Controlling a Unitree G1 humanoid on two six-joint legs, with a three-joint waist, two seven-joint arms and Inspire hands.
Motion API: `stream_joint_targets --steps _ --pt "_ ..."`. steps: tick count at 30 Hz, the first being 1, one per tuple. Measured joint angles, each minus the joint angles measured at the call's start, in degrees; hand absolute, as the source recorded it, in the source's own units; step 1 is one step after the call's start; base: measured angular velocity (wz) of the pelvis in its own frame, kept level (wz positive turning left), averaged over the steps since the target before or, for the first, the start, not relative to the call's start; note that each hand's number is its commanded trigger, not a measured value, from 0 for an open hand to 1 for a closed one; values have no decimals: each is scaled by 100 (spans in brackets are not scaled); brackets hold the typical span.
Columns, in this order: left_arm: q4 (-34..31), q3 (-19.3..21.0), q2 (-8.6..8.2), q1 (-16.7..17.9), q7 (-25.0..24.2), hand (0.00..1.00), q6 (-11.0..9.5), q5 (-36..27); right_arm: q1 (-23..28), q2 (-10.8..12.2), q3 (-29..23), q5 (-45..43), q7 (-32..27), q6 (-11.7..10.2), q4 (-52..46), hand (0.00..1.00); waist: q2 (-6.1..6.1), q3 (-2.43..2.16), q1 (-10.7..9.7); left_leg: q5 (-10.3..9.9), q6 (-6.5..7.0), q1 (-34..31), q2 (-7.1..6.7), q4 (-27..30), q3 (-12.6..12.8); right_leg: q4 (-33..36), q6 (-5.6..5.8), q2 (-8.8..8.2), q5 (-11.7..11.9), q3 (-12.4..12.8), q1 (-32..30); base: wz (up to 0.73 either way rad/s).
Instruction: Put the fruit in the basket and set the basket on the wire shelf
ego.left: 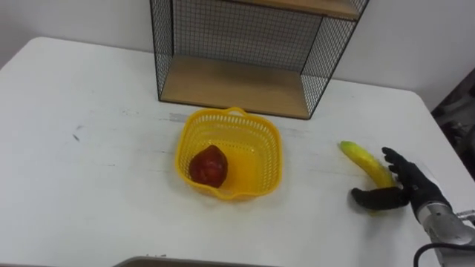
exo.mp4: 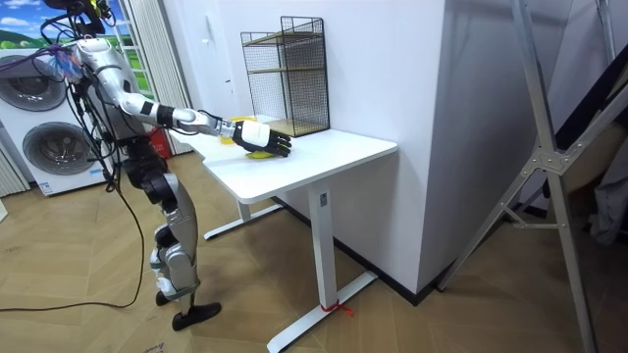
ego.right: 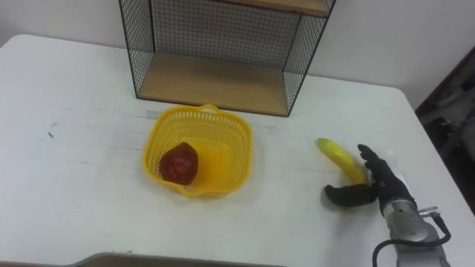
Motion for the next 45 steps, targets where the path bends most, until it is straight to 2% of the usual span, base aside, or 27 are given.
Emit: stream_joint_targets --steps 9,27,30,32,41,45 --pt "0 -30 48 -17 0 0 -3 1 -167 -256 -96 -478 -176 -33 350 100 0 0 30 0 0 -4 0 -2 -51 -61 0 2 1 -36 45 2" --pt "25 -32 42 -194 0 0 2 13 -204 -299 -108 -522 -298 74 300 100 48 -8 29 -3 1 -4 1 -46 -65 -60 4 16 7 -90 29 0" --pt "-2 -28 38 -193 0 0 4 18 -106 -293 -117 -526 -247 197 34 100 84 -15 38 -2 2 -12 1 -95 -51 -48 3 29 7 -21 -1 -5" --pt "-84 -27 38 -163 0 0 7 18 26 -212 -157 -557 -171 341 -404 100 108 -16 41 -2 2 -24 3 -96 -19 -36 3 23 7 14 -37 -9" --pt "-152 -140 57 -273 1 0 -93 -43 232 -115 273 -520 -39 409 -1514 100 99 -5 32 8 17 -49 -10 -88 72 30 11 14 3 139 -155 -7" --pt "-186 -123 53 -249 0 0 -122 -25 249 -39 397 -588 82 431 -2137 100 128 14 40 14 26 -92 -12 -86 134 44 21 10 10 207 -216 -6"
